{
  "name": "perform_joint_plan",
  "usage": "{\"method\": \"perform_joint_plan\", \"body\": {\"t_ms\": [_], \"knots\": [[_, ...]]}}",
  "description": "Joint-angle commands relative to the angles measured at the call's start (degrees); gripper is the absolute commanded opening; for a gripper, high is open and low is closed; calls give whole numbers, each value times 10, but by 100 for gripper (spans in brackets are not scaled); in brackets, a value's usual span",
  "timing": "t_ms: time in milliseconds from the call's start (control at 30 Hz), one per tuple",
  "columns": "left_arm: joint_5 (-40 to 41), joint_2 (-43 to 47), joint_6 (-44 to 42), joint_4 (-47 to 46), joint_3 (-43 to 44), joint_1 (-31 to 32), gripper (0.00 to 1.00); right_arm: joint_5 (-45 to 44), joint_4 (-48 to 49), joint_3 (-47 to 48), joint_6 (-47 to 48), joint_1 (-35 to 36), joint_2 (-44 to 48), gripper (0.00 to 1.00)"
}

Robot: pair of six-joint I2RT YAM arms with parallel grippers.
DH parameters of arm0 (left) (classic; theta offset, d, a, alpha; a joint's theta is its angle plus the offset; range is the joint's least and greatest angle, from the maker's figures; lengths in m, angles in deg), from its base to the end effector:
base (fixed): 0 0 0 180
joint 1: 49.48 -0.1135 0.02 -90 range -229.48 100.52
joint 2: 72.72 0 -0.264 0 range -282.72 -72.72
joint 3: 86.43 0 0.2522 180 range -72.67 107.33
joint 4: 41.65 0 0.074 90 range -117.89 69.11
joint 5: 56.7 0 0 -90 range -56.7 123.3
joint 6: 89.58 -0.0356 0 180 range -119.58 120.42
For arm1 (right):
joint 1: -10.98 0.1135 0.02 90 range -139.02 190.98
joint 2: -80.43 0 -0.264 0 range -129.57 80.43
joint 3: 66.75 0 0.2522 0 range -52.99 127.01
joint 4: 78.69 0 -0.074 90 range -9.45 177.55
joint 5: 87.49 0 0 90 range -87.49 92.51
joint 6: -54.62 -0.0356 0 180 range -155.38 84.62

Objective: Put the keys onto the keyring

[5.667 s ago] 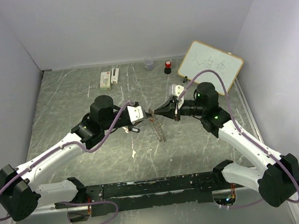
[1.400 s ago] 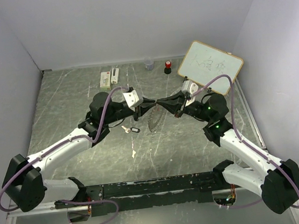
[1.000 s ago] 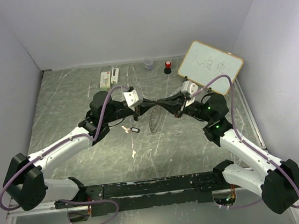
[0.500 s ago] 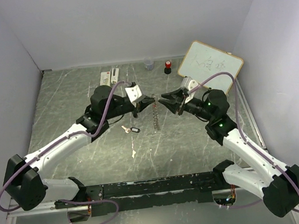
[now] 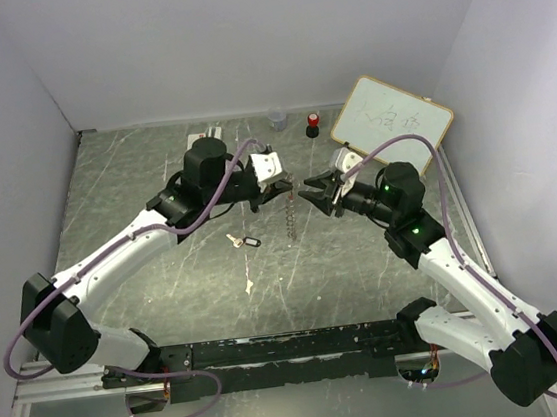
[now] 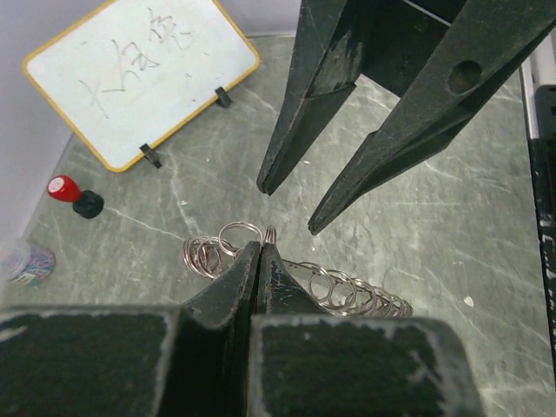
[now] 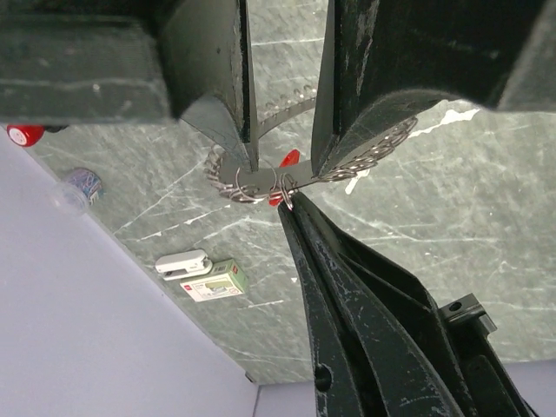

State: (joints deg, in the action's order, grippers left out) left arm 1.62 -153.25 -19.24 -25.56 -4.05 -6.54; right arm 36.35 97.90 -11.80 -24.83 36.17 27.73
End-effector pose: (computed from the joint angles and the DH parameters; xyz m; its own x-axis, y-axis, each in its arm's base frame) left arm 0.2286 -0.2383 0.3564 0.1508 0.2507 -0.9562 0.9574 0.2037 0.2044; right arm 0.1866 0.1097 0.3313 0.1390 -0.1027 -0.9850 -0.8462 0.5044 -0.1720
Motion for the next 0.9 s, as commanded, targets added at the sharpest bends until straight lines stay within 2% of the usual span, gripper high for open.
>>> {"method": "perform_joint_plan", "body": {"t_ms": [0,567,867], "knots": [[-51,-15,-48,67,50,-2,7,18,-29,20,29,-1,-1,31],[-113,-51,-112,154,114,-1,7,58,-45,32,38,-1,-31,23],[-138,-78,-138,211,145,-1,7,73,-43,30,43,-1,-30,0]]}}
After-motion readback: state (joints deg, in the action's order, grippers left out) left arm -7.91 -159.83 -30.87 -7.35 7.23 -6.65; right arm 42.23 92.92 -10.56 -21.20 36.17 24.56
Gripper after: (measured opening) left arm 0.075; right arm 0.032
